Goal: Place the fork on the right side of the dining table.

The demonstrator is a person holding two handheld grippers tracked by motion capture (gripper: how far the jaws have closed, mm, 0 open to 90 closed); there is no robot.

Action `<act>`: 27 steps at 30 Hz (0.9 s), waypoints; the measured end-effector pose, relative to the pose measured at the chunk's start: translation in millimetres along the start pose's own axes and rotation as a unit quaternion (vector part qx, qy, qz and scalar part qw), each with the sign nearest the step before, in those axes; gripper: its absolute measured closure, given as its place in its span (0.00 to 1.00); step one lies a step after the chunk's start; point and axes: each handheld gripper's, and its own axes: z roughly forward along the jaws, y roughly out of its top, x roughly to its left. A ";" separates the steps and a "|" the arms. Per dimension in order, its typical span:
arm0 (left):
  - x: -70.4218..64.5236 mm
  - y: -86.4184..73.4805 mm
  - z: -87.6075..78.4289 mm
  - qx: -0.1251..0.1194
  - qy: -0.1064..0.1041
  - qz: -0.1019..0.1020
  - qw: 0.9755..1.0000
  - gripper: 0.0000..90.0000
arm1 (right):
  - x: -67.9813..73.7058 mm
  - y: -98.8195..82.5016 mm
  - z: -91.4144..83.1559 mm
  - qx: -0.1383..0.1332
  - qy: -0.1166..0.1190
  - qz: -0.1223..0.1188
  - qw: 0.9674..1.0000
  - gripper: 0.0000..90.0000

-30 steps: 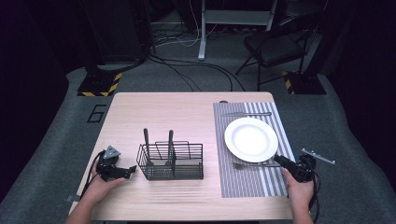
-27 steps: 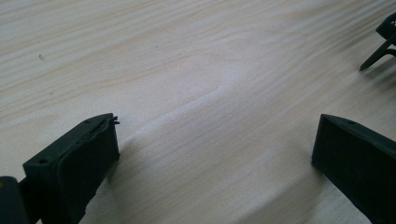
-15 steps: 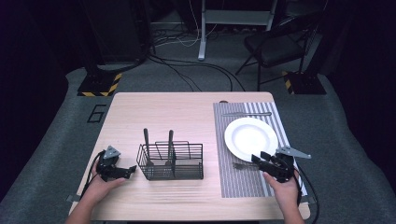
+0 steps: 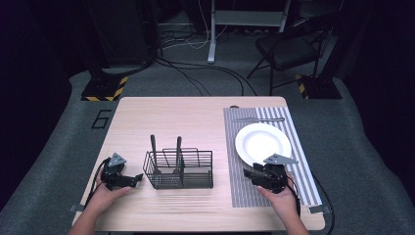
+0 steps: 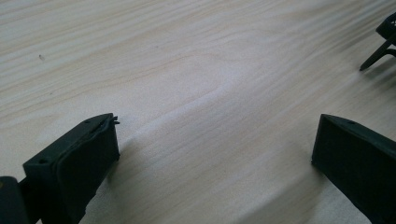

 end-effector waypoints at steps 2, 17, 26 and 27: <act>0.0 0.0 0.0 0.000 0.000 0.000 1.000 0.00 | 4.7 0.1 3.7 0.008 0.005 -0.008 1.000 0.53; 0.0 0.0 0.0 0.000 0.000 0.000 1.000 0.00 | 36.4 -4.2 27.1 0.040 0.039 -0.099 0.994 0.53; 0.0 0.0 0.0 0.000 0.000 0.000 1.000 0.00 | 43.7 -9.9 35.6 0.053 0.051 -0.113 0.991 0.53; 0.0 0.0 0.0 0.000 0.000 0.000 1.000 0.00 | 44.8 -11.3 36.9 0.054 0.053 -0.113 0.991 0.54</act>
